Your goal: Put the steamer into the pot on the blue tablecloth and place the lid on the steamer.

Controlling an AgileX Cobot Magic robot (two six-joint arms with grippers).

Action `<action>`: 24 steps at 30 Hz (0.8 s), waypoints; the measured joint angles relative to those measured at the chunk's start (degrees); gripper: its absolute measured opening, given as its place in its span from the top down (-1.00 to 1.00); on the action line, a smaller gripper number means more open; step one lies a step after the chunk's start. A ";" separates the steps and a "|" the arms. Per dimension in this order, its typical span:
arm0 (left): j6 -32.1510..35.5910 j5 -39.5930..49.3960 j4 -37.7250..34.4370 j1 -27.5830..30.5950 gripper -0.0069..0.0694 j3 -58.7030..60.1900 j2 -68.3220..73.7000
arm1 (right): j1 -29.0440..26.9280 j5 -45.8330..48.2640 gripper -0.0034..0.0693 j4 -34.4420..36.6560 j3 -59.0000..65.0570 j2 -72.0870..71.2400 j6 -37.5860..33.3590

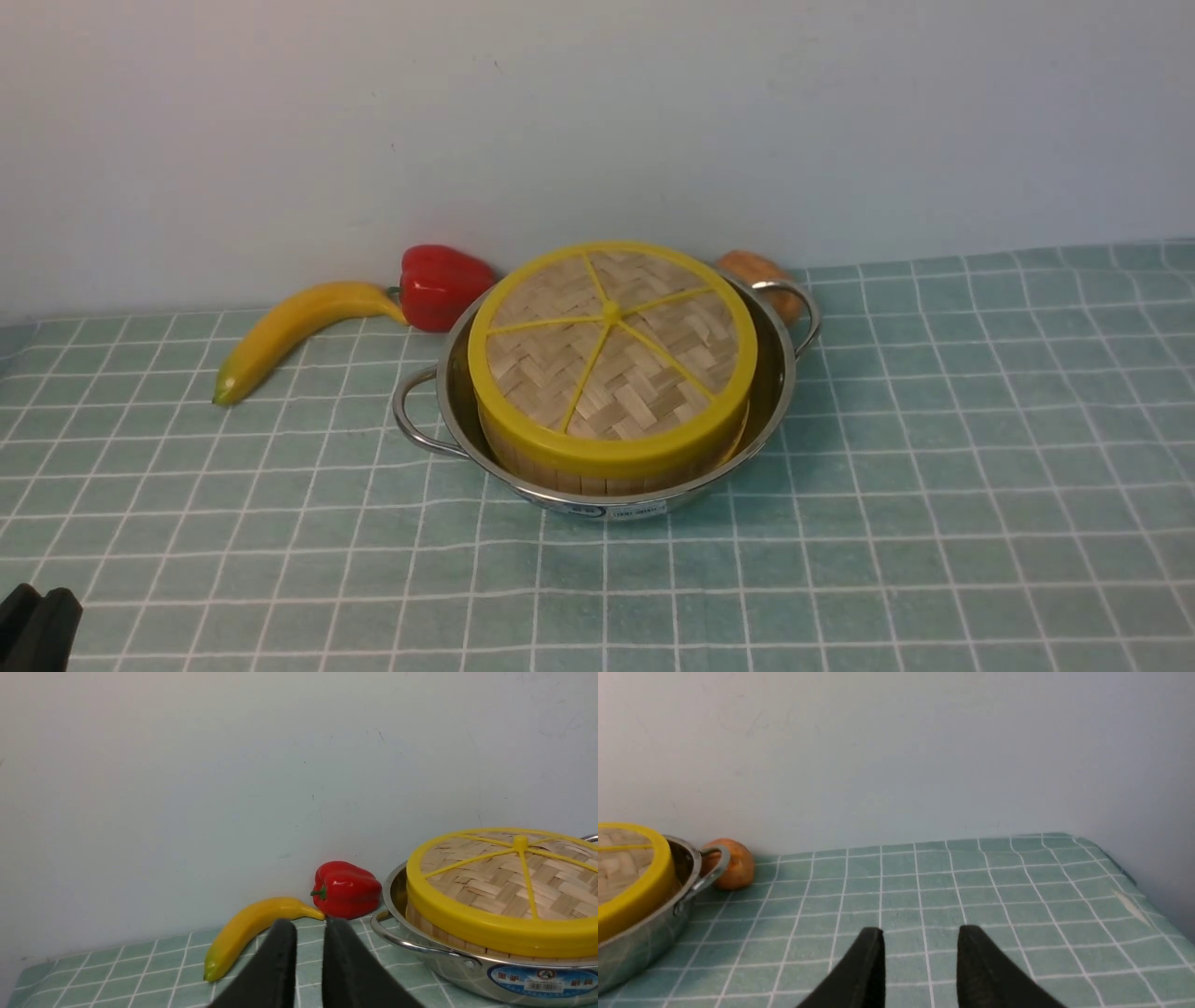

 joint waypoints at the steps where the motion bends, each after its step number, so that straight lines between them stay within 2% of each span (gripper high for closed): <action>1: 0.00 0.00 0.00 0.00 0.59 0.00 0.00 | -0.20 -0.45 0.25 0.27 1.02 -0.13 0.00; 6: 0.00 -0.04 0.00 0.00 0.59 0.00 0.00 | -0.25 -1.36 0.25 2.48 4.23 -0.13 0.00; 24: 0.00 -0.04 0.00 0.00 0.57 0.00 0.00 | -0.25 -1.71 0.25 3.70 4.39 -0.13 0.00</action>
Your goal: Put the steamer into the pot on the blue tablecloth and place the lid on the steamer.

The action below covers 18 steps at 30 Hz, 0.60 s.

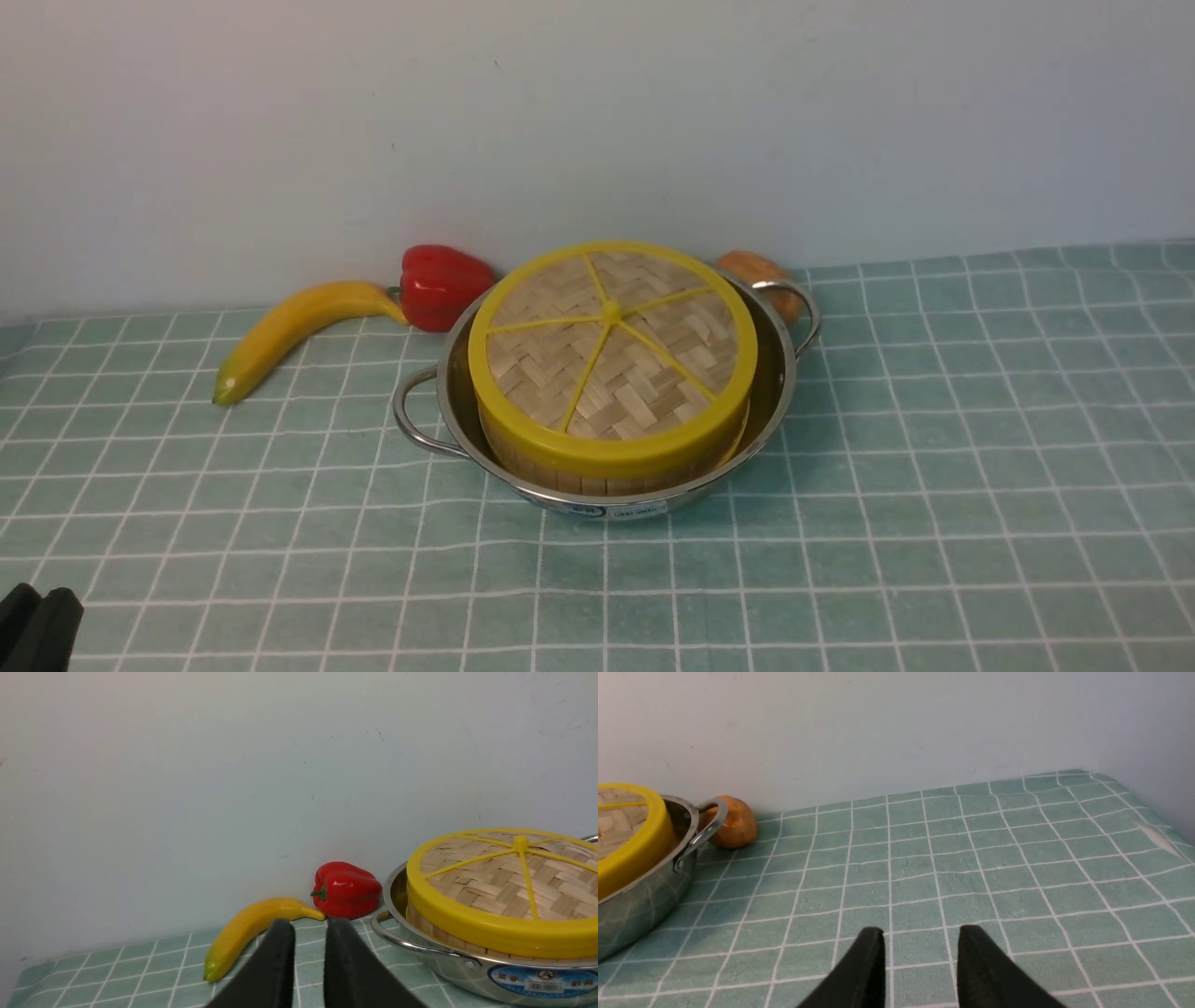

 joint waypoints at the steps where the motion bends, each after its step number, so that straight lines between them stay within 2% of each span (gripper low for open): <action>1: 0.00 0.00 0.00 0.00 0.57 0.00 0.00 | 0.00 0.00 0.25 0.00 0.00 0.00 0.00; 18: 0.00 0.00 0.00 0.00 0.48 0.00 0.00 | 0.00 0.00 0.25 0.20 0.05 0.00 -0.13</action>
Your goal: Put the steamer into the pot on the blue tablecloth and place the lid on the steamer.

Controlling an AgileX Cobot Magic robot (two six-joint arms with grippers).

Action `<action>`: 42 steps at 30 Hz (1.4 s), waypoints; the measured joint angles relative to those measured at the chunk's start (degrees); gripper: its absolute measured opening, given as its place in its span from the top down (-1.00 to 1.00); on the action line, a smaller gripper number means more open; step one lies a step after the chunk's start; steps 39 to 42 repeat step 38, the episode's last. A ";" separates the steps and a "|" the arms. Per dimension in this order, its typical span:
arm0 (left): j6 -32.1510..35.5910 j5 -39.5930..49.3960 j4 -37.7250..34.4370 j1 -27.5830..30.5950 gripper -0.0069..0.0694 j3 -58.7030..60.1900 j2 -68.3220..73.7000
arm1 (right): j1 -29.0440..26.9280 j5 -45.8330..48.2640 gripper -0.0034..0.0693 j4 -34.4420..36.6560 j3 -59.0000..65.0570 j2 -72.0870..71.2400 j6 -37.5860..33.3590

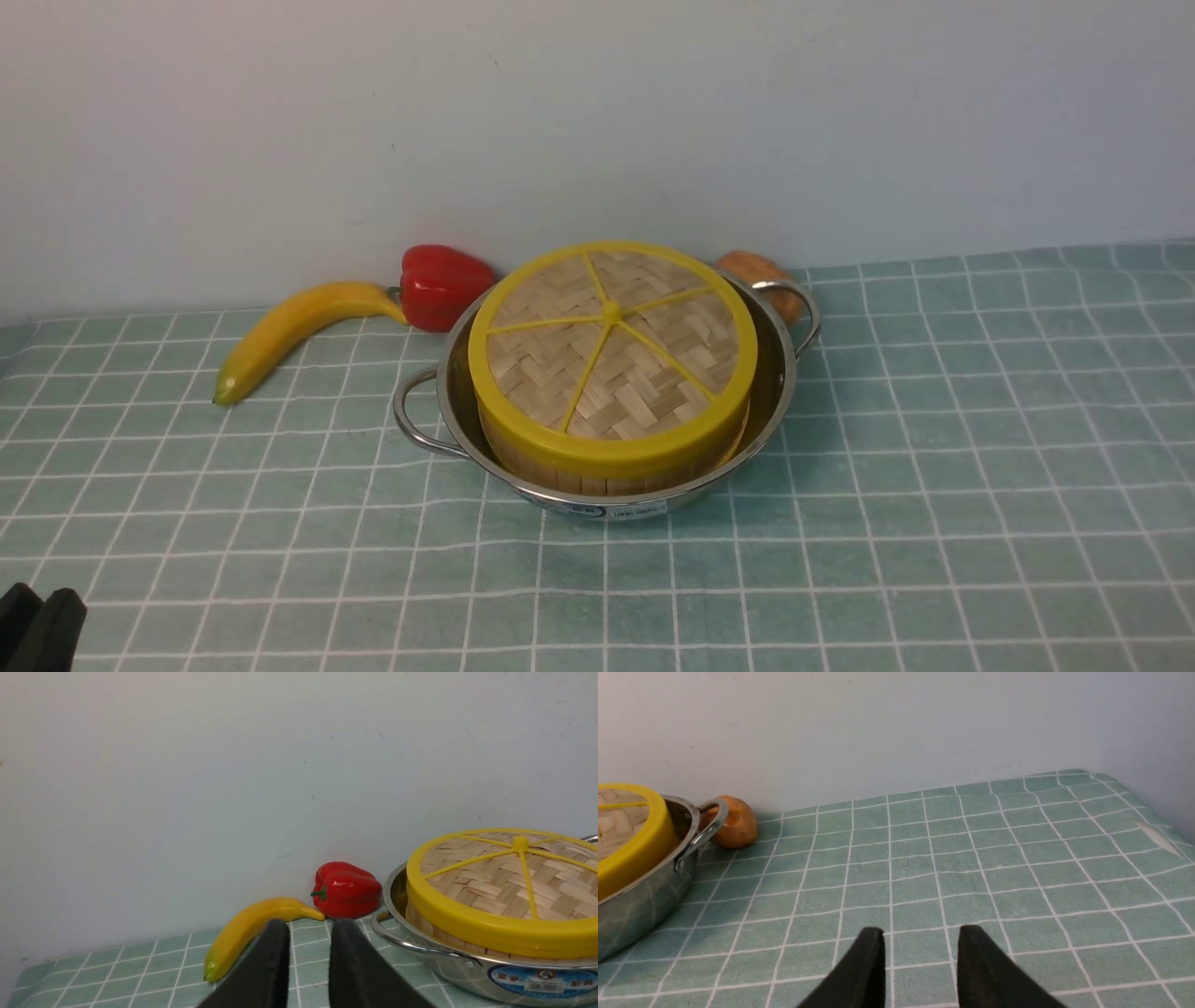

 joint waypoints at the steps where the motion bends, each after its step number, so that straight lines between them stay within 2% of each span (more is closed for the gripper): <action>1: 0.00 0.00 0.00 0.00 0.48 0.00 0.00 | 0.00 0.00 0.25 0.00 0.00 0.00 0.00; 42: 0.00 0.00 0.00 0.00 0.34 0.00 0.00 | 0.00 0.00 0.25 0.00 0.00 0.00 0.00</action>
